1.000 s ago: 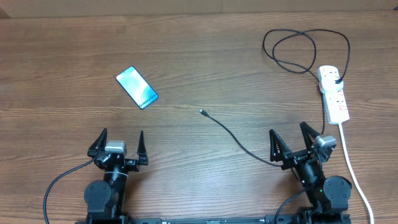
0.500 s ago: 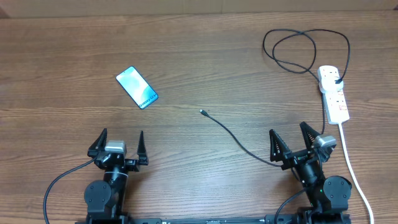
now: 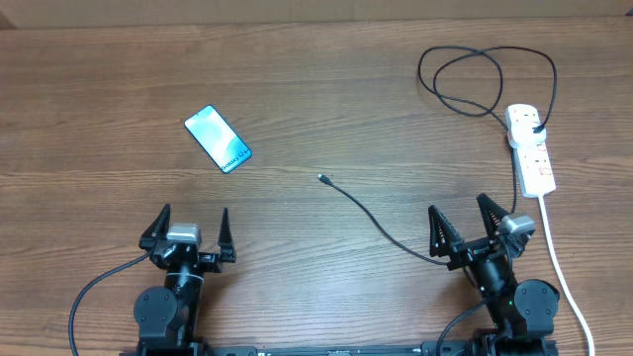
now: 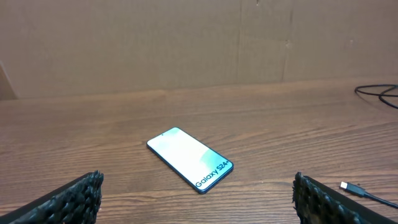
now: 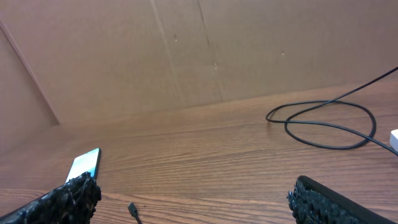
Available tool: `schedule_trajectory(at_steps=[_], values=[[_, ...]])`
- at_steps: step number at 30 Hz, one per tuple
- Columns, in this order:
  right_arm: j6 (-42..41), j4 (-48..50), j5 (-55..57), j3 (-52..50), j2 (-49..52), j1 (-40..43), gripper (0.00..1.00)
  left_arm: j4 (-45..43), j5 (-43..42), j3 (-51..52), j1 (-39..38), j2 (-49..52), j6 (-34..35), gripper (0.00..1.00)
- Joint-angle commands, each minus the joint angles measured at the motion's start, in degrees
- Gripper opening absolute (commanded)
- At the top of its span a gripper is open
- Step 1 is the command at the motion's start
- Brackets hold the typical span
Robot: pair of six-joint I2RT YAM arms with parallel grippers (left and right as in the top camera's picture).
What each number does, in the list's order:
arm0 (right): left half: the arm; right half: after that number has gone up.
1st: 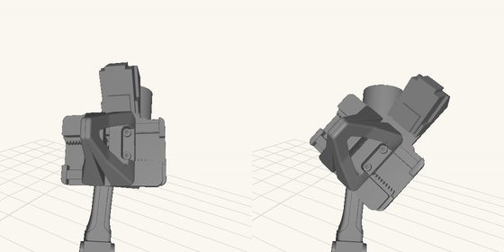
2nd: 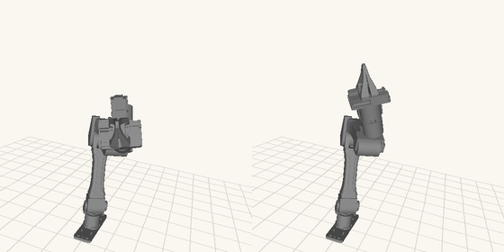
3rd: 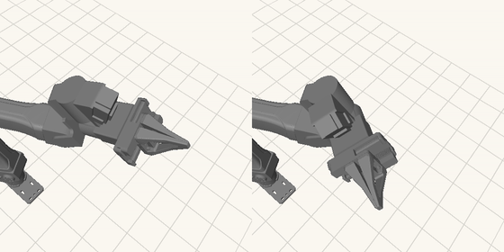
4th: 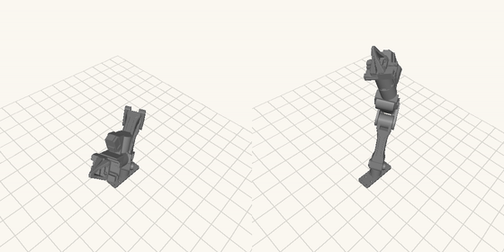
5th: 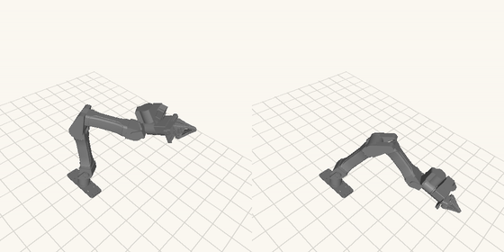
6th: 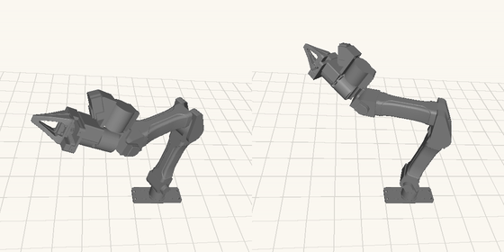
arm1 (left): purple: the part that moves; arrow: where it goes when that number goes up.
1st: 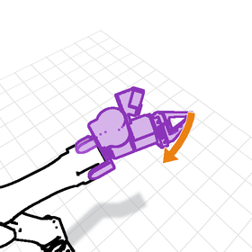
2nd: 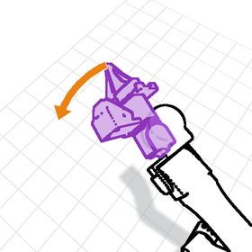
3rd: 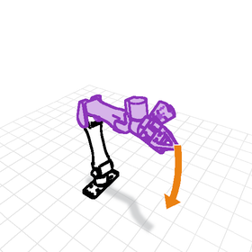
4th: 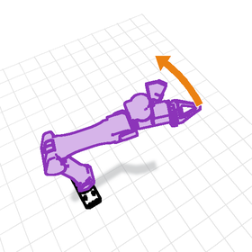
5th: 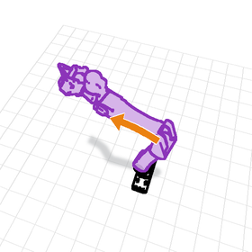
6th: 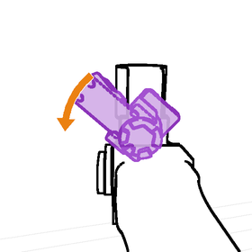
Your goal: Plug charger to phone and switch on socket
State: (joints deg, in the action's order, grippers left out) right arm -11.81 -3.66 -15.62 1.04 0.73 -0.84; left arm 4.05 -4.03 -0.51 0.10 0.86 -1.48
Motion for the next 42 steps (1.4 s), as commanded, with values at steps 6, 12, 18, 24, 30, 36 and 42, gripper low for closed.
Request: schedule_trajectory(at_steps=[6, 12, 18, 24, 30, 36, 42], values=[[-0.2, 0.3, 0.6, -0.6, -0.6, -0.3, 1.0, 0.0, -0.3, 0.2, 0.0, -0.5, 0.3, 1.0], [-0.2, 0.3, 0.6, -0.6, -0.6, -0.3, 1.0, 0.0, -0.3, 0.2, 0.0, -0.5, 0.3, 0.99], [-0.2, 0.3, 0.6, -0.6, -0.6, -0.3, 1.0, 0.0, -0.7, 0.2, -0.1, -0.5, 1.1, 1.0], [-0.2, 0.3, 0.6, -0.6, -0.6, -0.3, 1.0, 0.1, -0.7, 0.2, -0.1, -0.3, 7.1, 0.99], [-0.2, 0.3, 0.6, -0.6, -0.6, -0.3, 1.0, -0.1, -4.6, 0.1, -0.1, 2.9, 18.4, 1.0], [-0.2, 0.3, 0.6, -0.6, -0.6, -0.3, 1.0, 1.1, -10.7, -2.4, -0.1, 10.2, 22.4, 1.0], [-0.2, 0.3, 0.6, -0.6, -0.6, -0.3, 1.0, 7.9, -5.9, -15.5, -0.1, 20.2, 21.8, 1.0]])
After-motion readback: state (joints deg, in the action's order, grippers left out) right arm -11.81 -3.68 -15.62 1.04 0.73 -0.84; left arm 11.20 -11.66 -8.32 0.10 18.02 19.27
